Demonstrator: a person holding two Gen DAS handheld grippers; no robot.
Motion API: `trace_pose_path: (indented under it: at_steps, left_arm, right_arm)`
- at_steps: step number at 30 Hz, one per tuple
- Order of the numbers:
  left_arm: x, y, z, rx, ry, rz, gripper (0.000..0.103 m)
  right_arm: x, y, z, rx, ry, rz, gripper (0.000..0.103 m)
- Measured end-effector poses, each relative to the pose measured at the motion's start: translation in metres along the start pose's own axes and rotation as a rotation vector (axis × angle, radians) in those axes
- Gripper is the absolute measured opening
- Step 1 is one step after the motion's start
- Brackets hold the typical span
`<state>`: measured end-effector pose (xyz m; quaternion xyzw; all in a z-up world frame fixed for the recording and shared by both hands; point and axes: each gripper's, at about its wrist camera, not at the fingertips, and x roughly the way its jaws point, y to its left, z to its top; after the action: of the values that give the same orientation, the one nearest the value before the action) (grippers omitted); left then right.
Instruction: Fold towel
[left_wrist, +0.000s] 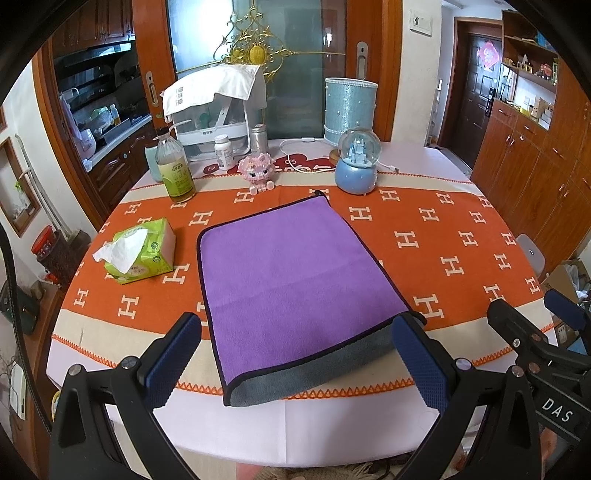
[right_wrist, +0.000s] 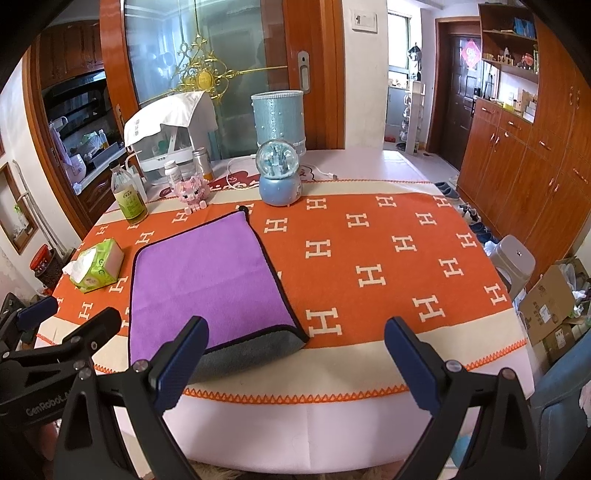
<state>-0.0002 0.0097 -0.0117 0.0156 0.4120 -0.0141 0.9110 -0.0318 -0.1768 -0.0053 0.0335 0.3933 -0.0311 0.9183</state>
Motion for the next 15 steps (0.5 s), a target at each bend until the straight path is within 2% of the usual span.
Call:
trace_pose_path:
  at_steps: [15]
  left_arm:
    - [-0.008, 0.000, 0.012, -0.001, -0.033, -0.024, 0.102]
  right_arm:
    - [-0.007, -0.005, 0.009, -0.002, -0.035, 0.049, 0.096]
